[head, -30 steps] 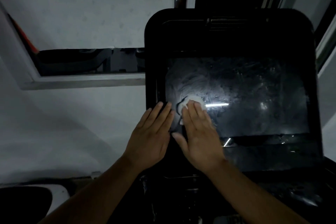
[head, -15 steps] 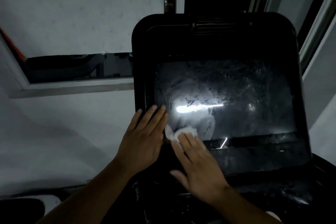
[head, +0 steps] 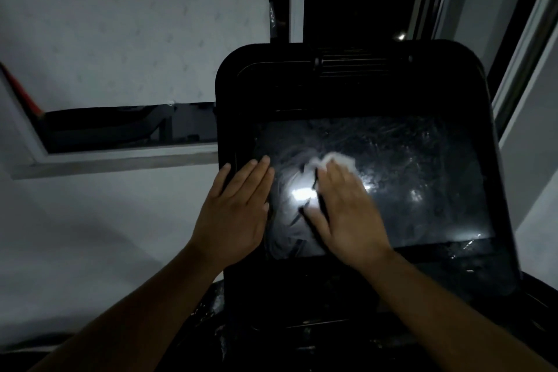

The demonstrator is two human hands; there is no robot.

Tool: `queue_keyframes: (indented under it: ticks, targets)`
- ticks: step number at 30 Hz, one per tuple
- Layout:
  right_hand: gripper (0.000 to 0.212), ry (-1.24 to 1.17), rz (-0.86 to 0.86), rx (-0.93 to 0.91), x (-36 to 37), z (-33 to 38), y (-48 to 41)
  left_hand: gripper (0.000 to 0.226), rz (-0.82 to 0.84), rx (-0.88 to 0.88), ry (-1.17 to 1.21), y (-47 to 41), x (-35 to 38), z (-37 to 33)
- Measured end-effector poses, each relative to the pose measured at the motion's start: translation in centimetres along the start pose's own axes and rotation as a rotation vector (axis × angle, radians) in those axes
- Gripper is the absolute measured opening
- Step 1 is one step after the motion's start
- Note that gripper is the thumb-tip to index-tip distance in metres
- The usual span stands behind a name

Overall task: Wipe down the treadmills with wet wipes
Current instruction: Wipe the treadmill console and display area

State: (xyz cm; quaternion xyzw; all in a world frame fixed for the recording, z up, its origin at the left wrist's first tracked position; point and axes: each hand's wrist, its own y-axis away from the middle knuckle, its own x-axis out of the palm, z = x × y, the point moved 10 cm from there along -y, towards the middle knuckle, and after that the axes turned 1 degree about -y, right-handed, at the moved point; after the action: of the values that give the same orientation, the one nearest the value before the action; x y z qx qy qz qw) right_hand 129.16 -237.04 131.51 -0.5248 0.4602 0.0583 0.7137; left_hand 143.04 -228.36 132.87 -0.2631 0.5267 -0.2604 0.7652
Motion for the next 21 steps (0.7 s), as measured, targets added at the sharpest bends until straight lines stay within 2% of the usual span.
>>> queue_keyframes:
  ticks: [2, 5, 7, 8, 11, 13, 16, 18, 19, 21]
  targets:
    - [0.077, -0.043, -0.047, 0.081, -0.6, 0.9, -3.0, 0.059, 0.004, 0.000, -0.002, -0.4, -0.1, 0.0]
    - [0.077, -0.072, 0.056, -0.143, 1.5, 5.9, -0.7, 0.057, 0.000, 0.007, 0.004, -0.6, -0.1, -0.1]
    - [0.073, -0.032, 0.113, -0.264, 1.9, 6.0, 2.1, 0.057, -0.003, 0.000, 0.014, -0.5, -0.1, -0.1]
    - [0.071, -0.025, 0.111, -0.254, 1.6, 4.8, 1.8, 0.057, -0.008, -0.004, 0.011, -0.4, -0.1, 0.0]
    - [0.074, -0.012, 0.021, -0.034, 0.1, 1.1, -3.3, 0.058, -0.013, -0.006, -0.012, -0.6, -0.2, -0.1]
    - [0.077, -0.046, -0.035, 0.040, -0.5, 1.8, -6.1, 0.058, -0.017, -0.012, -0.007, -1.2, -0.4, 0.1]
    - [0.074, -0.077, 0.031, -0.151, 0.6, 5.1, -4.4, 0.057, -0.015, -0.020, -0.004, -2.1, -0.5, 0.6]
    - [0.070, -0.017, 0.084, -0.252, 1.0, 4.3, -2.2, 0.056, -0.007, -0.031, -0.021, -2.3, -0.3, 0.8]
    - [0.069, -0.003, 0.071, -0.230, 0.6, 2.8, -2.6, 0.057, -0.007, -0.045, -0.025, -2.3, -0.3, 0.8]
    - [0.070, -0.016, -0.009, -0.066, -0.8, -0.2, -5.6, 0.059, -0.012, -0.073, -0.028, -2.4, -0.3, 0.8]
